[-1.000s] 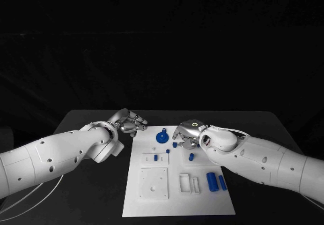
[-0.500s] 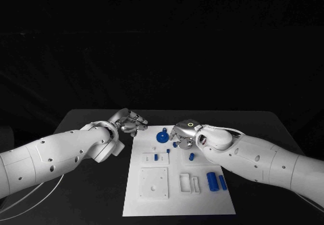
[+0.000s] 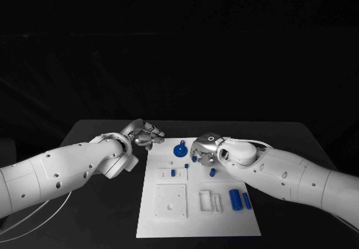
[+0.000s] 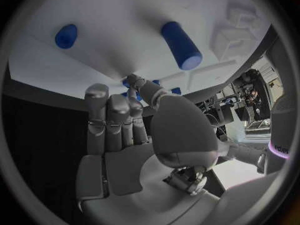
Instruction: Assemble the parts on the task board
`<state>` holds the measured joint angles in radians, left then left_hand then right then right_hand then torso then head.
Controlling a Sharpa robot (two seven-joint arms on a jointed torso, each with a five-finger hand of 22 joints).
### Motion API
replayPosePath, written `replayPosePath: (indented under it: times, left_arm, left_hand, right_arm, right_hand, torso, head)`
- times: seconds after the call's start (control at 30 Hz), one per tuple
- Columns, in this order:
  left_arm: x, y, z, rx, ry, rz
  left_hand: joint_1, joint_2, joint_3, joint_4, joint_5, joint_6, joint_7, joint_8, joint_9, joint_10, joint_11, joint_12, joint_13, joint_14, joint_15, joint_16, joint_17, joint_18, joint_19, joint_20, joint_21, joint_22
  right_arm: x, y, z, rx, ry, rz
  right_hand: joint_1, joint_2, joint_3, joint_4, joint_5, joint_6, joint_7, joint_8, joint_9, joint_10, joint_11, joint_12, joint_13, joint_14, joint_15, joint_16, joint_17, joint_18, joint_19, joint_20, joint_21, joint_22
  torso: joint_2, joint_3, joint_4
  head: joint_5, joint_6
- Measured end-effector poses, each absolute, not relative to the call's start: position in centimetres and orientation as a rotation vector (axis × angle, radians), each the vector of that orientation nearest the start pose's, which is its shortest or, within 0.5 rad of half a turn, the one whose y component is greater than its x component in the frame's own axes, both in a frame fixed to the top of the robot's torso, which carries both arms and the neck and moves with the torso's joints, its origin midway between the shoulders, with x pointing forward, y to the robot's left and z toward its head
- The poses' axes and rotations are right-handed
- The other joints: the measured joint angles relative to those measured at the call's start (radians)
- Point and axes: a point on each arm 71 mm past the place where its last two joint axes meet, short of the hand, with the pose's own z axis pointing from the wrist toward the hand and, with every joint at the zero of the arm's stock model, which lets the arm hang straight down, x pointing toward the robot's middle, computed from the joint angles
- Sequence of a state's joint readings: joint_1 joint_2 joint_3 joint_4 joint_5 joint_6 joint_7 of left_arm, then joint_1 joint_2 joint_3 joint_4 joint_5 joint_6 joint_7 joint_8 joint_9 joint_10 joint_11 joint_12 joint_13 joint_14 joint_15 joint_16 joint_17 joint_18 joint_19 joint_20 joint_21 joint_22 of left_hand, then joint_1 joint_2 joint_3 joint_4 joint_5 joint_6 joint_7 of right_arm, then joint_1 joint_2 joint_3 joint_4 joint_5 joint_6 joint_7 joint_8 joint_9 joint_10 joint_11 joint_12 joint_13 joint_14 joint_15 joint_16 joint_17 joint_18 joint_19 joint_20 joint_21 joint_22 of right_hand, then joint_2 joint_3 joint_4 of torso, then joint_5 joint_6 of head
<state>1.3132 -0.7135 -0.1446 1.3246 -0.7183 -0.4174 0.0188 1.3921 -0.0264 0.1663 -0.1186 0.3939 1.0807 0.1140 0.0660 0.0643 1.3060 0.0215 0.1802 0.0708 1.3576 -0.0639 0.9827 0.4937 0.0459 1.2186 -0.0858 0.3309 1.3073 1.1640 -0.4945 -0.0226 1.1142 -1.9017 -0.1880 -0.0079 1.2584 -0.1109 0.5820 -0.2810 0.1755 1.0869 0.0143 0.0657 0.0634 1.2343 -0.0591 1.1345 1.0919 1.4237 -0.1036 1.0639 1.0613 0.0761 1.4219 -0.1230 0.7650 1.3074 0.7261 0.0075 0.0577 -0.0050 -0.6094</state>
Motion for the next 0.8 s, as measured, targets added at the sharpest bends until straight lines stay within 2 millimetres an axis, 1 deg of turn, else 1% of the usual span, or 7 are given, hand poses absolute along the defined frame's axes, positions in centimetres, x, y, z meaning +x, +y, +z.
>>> replayPosePath:
  times: [0.07, 0.23, 0.43, 0.57, 0.63, 0.73, 0.8]
  left_arm:
    - [53.33, 20.45, -17.61, -0.498, 1.665, -0.91]
    - [53.33, 20.47, -17.62, -0.498, 1.666, -0.909]
    - [53.31, 20.44, -17.62, -0.497, 1.667, -0.909]
    - [53.29, 20.42, -17.61, -0.497, 1.668, -0.91]
    - [53.28, 20.42, -17.61, -0.497, 1.668, -0.91]
    - [53.26, 20.4, -17.6, -0.496, 1.668, -0.91]
    - [53.24, 20.37, -17.58, -0.496, 1.669, -0.911]
  left_hand:
    - [0.0, 0.0, 0.0, 0.0, 0.0, 0.0, 0.0, 0.0, 0.0, 0.0, 0.0, 0.0, 0.0, 0.0, 0.0, 0.0, 0.0, 0.0, 0.0, 0.0, 0.0, 0.0]
    - [0.0, 0.0, 0.0, -0.008, 0.0, 0.0, 0.0, 0.0, 0.0, -0.003, -0.003, 0.005, 0.0, 0.0, 0.0, 0.0, 0.001, 0.0, 0.0, 0.0, 0.01, 0.0]
    - [0.0, 0.0, 0.0, -0.008, 0.0, 0.0, 0.0, 0.0, 0.0, -0.003, -0.003, 0.005, 0.0, 0.0, 0.0, 0.0, 0.001, 0.0, 0.0, 0.0, 0.01, 0.001]
    - [0.0, 0.0, 0.0, -0.008, 0.0, 0.0, 0.0, 0.0, 0.0, -0.003, -0.003, 0.005, 0.0, 0.0, 0.0, 0.0, 0.001, 0.0, 0.0, 0.0, 0.01, 0.001]
    - [0.0, 0.0, 0.0, -0.008, 0.0, 0.0, 0.0, 0.0, 0.0, -0.003, -0.003, 0.005, 0.0, 0.0, 0.0, 0.0, 0.001, 0.0, 0.0, 0.0, 0.01, 0.001]
    - [0.0, 0.0, 0.0, -0.008, 0.0, 0.0, 0.0, 0.0, 0.0, -0.003, -0.003, 0.005, 0.0, 0.0, 0.0, 0.0, 0.001, 0.0, 0.0, 0.0, 0.01, 0.001]
    - [0.0, 0.0, 0.0, -0.008, 0.0, 0.0, 0.0, 0.0, 0.0, -0.003, -0.003, 0.005, 0.0, 0.0, 0.0, 0.0, 0.001, 0.0, 0.0, 0.0, 0.01, 0.001]
  right_arm:
    - [53.62, -12.45, -22.65, -0.661, 1.629, 0.423]
    - [53.6, -12.41, -22.62, -0.674, 1.631, 0.415]
    - [53.63, -12.17, -22.8, -0.685, 1.636, 0.409]
    - [53.74, -11.97, -22.91, -0.689, 1.637, 0.405]
    - [53.82, -11.89, -22.9, -0.691, 1.636, 0.403]
    - [53.89, -11.85, -22.91, -0.691, 1.634, 0.401]
    - [53.92, -11.83, -22.93, -0.692, 1.632, 0.4]
  right_hand:
    - [0.0, 0.0, 0.008, -0.001, 0.011, 0.0, 0.0, 0.0, 0.0, 0.0, 0.0, 0.003, 0.001, 0.0, 0.0, 0.001, 0.003, 0.0, 0.0, 0.0, 0.002, 0.0]
    - [0.0, 0.0, 0.013, 0.0, 0.011, 0.0, 0.0, 0.0, 0.0, 0.0, 0.0, 0.003, 0.003, 0.0, 0.0, 0.005, 0.004, 0.0, 0.0, 0.0, 0.008, 0.0]
    - [0.0, 0.0, 0.013, 0.0, -0.005, 0.0, 0.0, 0.0, 0.0, 0.0, 0.0, 0.003, 0.002, 0.0, 0.0, 0.005, 0.004, 0.0, 0.0, 0.0, 0.008, 0.0]
    - [0.0, 0.0, 0.006, 0.001, -0.021, 0.009, 0.008, 0.0, 0.0, 0.0, 0.0, 0.003, -0.002, 0.0, 0.0, 0.005, 0.004, 0.0, 0.0, 0.0, 0.008, 0.0]
    - [0.0, 0.0, -0.003, 0.001, -0.024, 0.02, 0.016, 0.0, 0.0, 0.0, 0.0, 0.003, -0.003, 0.0, 0.0, 0.005, 0.004, 0.0, 0.0, 0.0, 0.008, 0.0]
    - [0.0, 0.0, -0.014, 0.001, -0.033, 0.026, 0.019, 0.0, -0.001, 0.0, 0.0, 0.003, -0.003, 0.0, 0.0, 0.005, 0.004, 0.0, -0.004, 0.004, 0.008, 0.0]
    - [0.004, 0.004, -0.027, 0.001, -0.04, 0.04, 0.024, -0.002, -0.004, -0.002, 0.002, 0.003, -0.002, 0.0, 0.0, 0.005, 0.004, 0.0, -0.004, 0.004, 0.008, 0.0]
  torso:
    - [0.0, 0.0006, -0.0001]
    - [0.0, 0.0012, 0.0]
    - [0.001, 0.0013, 0.0003]
    - [0.001, 0.0018, 0.0008]
    - [0.001, 0.0015, 0.0011]
    - [0.002, 0.0012, 0.0012]
    - [0.002, 0.0007, 0.0011]
  head:
    - [0.0, 0.0]
    - [-0.001, 0.0]
    - [-0.001, 0.0]
    - [-0.001, 0.0]
    - [-0.001, -0.002]
    - [0.0, -0.003]
    - [0.001, -0.003]
